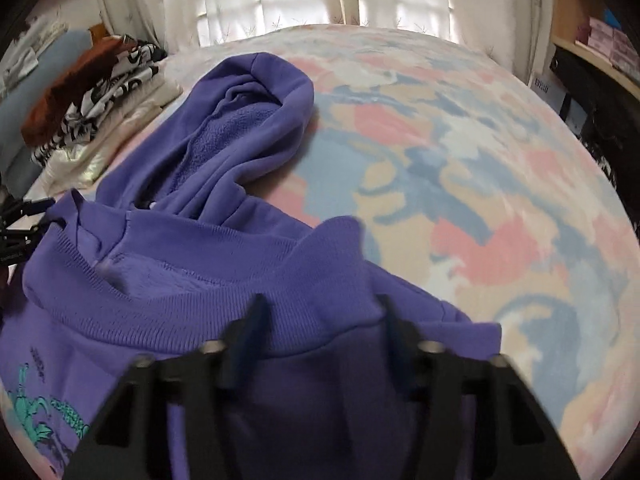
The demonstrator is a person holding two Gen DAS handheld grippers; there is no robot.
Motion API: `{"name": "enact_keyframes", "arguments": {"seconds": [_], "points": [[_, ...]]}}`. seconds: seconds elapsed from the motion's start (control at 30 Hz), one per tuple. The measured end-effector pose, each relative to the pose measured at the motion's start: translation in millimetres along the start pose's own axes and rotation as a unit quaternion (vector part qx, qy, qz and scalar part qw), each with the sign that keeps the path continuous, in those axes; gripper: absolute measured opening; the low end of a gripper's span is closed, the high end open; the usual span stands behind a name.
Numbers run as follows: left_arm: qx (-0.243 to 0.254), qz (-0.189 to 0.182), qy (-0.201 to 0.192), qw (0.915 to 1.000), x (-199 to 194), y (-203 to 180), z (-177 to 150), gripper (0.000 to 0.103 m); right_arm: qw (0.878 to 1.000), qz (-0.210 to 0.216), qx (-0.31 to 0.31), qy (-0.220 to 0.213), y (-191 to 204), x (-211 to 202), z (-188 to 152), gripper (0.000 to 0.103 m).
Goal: Fold large clothes
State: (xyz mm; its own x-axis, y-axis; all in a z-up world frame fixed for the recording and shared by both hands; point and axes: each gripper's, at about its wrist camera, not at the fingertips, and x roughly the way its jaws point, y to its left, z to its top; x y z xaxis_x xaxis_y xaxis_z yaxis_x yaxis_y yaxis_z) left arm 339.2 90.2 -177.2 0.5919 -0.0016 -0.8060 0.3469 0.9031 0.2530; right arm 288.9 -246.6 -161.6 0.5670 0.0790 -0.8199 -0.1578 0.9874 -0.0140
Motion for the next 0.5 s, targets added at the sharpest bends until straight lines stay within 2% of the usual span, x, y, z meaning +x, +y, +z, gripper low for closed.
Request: {"name": "enact_keyframes", "arguments": {"seconds": [0.03, 0.1, 0.2, 0.27, 0.3, 0.37, 0.43, 0.5], "points": [[0.008, 0.021, -0.007, 0.9997, -3, -3, 2, 0.012, 1.000, -0.018, -0.001, -0.004, -2, -3, 1, 0.013], [-0.004, 0.035, -0.035, 0.9988, -16, 1, 6, 0.010, 0.999, -0.022, 0.020, -0.027, -12, -17, 4, 0.013], [-0.080, 0.047, -0.079, 0.9926, -37, 29, 8, 0.010, 0.993, -0.006, 0.075, -0.085, -36, -48, 7, 0.012], [-0.136, 0.037, -0.078, 0.9869, -34, 52, 3, 0.010, 0.987, 0.002, 0.109, -0.120, -53, -65, 6, 0.010], [-0.148, 0.034, -0.069, 0.9860, -27, 57, 1, 0.010, 0.985, -0.009, 0.116, -0.127, -56, -66, 7, 0.007], [-0.168, 0.038, -0.042, 0.9842, -7, 65, -7, 0.010, 0.983, -0.026, 0.142, -0.109, -72, -54, 8, 0.007], [-0.192, 0.037, -0.008, 0.9807, 11, 72, -16, 0.011, 0.981, -0.012, 0.177, -0.075, -88, -36, 6, 0.007], [-0.224, 0.020, 0.003, 0.9744, 17, 83, -23, 0.015, 0.975, 0.016, 0.216, -0.052, -101, -25, -1, 0.007]]}}
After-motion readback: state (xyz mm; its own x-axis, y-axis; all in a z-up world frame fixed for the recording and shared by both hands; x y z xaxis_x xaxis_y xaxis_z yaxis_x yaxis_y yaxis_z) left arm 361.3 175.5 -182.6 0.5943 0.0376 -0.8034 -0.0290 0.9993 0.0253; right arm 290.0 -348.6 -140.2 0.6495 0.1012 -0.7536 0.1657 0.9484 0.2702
